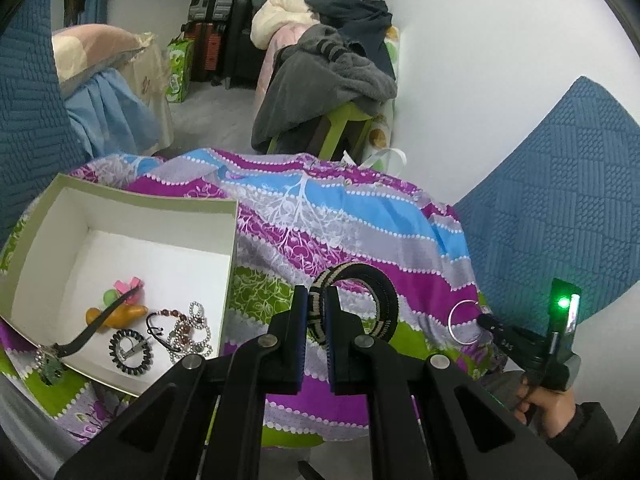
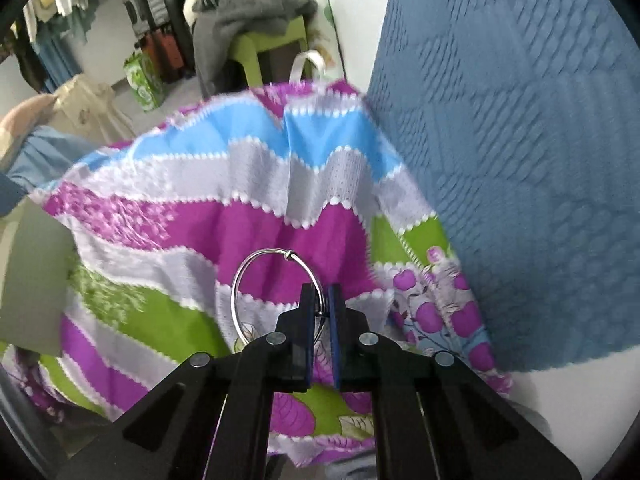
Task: Organize jewelry
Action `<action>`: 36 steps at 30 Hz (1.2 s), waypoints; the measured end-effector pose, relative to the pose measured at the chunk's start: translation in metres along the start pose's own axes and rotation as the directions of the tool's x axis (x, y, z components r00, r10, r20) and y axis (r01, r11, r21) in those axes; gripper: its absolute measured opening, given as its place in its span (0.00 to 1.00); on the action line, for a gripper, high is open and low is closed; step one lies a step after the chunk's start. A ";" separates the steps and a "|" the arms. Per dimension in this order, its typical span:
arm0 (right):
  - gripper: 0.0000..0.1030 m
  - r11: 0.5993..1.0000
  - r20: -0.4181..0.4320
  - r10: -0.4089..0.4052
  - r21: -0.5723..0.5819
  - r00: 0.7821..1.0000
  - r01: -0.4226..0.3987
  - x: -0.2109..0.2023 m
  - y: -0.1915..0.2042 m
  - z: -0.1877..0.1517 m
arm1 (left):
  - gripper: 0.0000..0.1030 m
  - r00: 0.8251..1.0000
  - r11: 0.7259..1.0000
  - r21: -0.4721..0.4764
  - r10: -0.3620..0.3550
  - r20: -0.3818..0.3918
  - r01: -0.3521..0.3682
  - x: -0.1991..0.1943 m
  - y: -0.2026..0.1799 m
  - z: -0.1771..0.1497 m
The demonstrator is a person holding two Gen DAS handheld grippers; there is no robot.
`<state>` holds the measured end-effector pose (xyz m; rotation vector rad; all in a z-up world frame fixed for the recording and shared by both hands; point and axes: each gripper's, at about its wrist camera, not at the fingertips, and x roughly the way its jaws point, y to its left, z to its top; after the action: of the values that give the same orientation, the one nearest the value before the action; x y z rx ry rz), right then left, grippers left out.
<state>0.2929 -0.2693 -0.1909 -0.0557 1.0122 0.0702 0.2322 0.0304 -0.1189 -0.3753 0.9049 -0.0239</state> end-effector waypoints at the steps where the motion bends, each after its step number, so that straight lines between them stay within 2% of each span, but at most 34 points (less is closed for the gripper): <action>1: 0.05 1.000 0.011 0.000 -0.002 1.000 0.000 -0.007 0.002 0.003 | 0.06 1.000 1.000 0.000 -0.001 0.003 0.001 -0.003 0.000 0.002; 8: 0.05 1.000 0.089 -0.009 -0.015 0.996 0.010 -0.054 0.026 0.016 | 0.06 1.000 1.000 0.023 -0.016 0.020 0.016 -0.027 -0.001 0.016; 17: 0.05 0.999 0.147 0.041 -0.013 0.988 -0.039 -0.107 0.062 0.045 | 0.06 0.999 0.999 0.045 -0.018 0.050 0.016 -0.064 0.010 0.038; 22: 0.06 0.998 0.214 0.066 -0.013 0.975 -0.065 -0.140 0.095 0.065 | 0.06 0.998 0.998 0.058 -0.012 0.064 0.008 -0.087 0.023 0.056; 26: 0.06 0.996 0.263 0.093 -0.013 0.960 -0.093 -0.161 0.125 0.075 | 0.06 0.996 0.994 0.106 0.009 0.089 -0.019 -0.104 0.035 0.067; 32: 0.06 0.988 0.283 0.155 -0.068 0.947 -0.141 -0.166 0.184 0.076 | 0.06 0.996 0.994 0.104 0.027 0.084 -0.036 -0.112 0.076 0.072; 36: 0.06 0.972 0.220 0.228 -0.116 0.949 -0.207 -0.144 0.234 0.067 | 0.06 0.997 0.996 0.077 0.041 0.064 -0.046 -0.108 0.108 0.070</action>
<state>0.2535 -0.0361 -0.0368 -0.0182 0.7776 0.3187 0.2045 0.1721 -0.0331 -0.2814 0.8473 -0.0080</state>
